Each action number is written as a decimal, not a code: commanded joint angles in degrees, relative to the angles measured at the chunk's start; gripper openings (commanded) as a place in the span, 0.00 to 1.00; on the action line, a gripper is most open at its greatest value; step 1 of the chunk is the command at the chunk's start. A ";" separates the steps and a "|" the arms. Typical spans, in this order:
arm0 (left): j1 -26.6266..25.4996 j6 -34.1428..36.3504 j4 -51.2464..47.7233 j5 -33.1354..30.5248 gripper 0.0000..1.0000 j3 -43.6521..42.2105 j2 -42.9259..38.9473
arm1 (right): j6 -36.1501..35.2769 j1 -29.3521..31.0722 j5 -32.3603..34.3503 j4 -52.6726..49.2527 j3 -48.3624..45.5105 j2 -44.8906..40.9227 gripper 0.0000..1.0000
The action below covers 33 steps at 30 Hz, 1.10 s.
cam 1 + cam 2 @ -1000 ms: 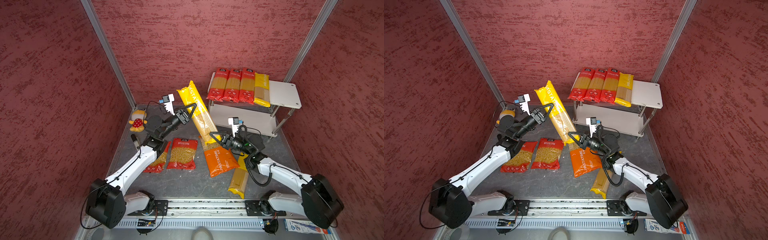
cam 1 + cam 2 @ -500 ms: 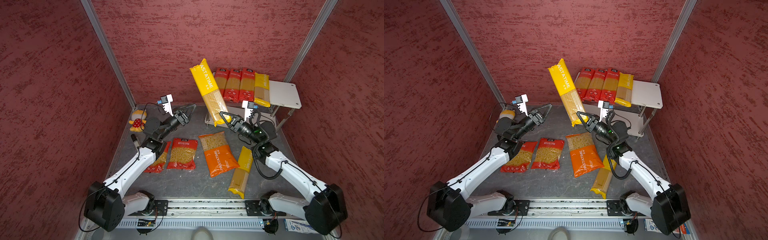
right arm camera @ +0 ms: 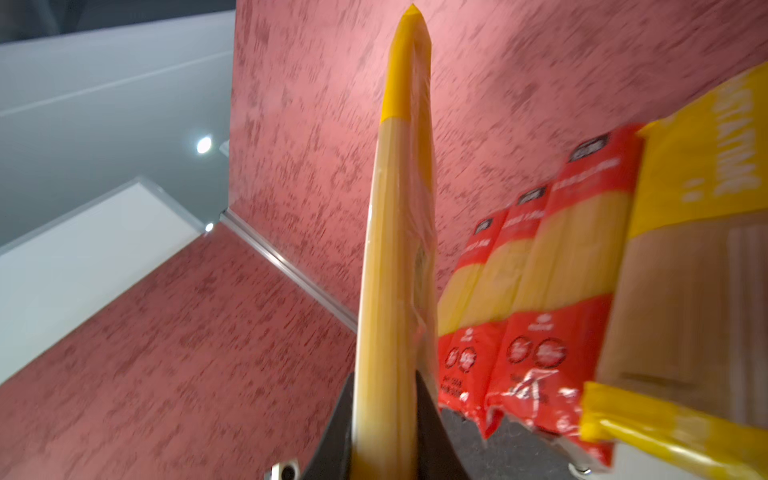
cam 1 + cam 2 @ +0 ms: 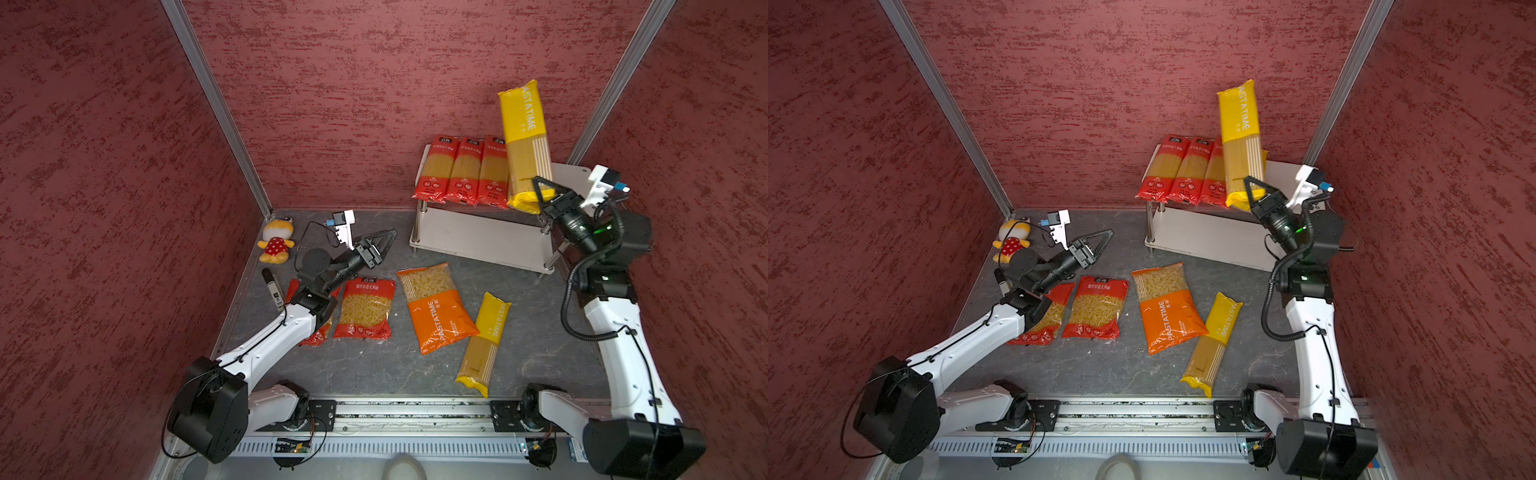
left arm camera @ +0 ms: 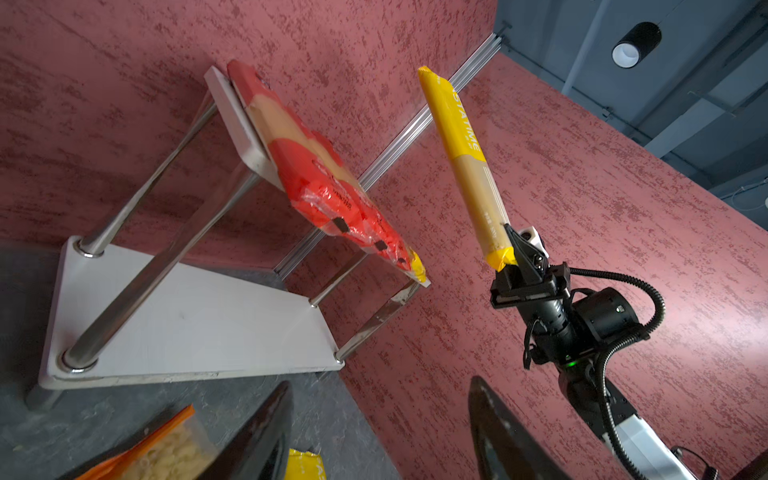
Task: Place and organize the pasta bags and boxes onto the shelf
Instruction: 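Stand the yellow bag beside the other yellow bag and open the right gripper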
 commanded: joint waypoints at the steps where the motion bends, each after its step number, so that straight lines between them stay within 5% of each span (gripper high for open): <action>1: -0.50 0.80 -2.14 0.27 0.66 -0.90 -2.06 | 9.92 -9.06 -6.32 4.91 3.95 -0.15 0.00; 4: -1.20 3.04 -5.41 -0.52 0.66 -1.47 -3.56 | 17.23 -15.30 -9.42 9.43 2.50 1.40 0.00; 10: -3.36 2.84 -5.14 -1.48 0.66 -2.80 -2.57 | 20.33 -17.10 -12.17 8.52 1.93 5.74 0.00; 33: -7.65 3.25 -3.83 -3.20 0.65 -1.19 1.29 | 17.36 -15.23 -6.39 -1.32 -3.58 3.99 0.00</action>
